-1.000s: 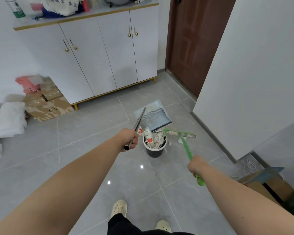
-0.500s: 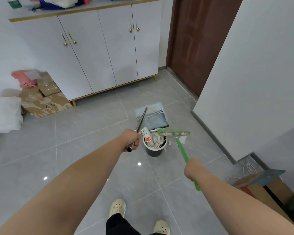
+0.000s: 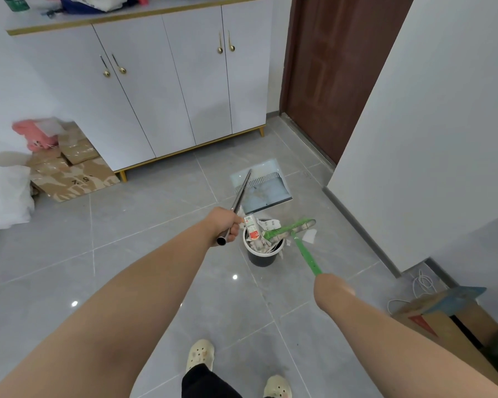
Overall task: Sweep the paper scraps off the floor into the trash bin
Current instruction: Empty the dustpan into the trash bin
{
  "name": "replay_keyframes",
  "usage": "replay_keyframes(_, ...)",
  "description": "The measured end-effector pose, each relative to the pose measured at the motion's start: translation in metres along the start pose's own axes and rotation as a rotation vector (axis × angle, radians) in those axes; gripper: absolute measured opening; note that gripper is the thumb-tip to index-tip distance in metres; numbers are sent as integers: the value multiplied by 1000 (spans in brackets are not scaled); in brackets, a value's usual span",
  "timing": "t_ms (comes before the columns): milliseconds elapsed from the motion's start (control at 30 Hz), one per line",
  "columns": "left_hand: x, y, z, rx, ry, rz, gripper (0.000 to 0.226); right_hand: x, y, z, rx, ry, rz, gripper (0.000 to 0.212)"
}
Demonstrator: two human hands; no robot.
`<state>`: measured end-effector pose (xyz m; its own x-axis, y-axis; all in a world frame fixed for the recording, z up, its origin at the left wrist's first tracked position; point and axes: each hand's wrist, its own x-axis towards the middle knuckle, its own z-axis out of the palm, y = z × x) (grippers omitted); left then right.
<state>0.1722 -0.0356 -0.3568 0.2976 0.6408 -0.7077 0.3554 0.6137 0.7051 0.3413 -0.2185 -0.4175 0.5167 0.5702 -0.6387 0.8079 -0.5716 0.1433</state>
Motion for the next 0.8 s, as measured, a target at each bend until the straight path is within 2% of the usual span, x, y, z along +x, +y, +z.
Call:
replay_keyframes(167,0,6,-5,-57,-14,24,26,0,1,-2,-1,-5,7,38)
replay_keyframes(400,-9,12,-2,-94,-42,24,19,-7,18,-11,123,21,39,34)
replay_keyframes(667,-11,-10,31,-38,-72,-36,11,-17,36,-15,201,50,16,32)
replay_keyframes(800,-15,-25,50,15,-85,-52,18,-24,47,-13,217,34,6,32)
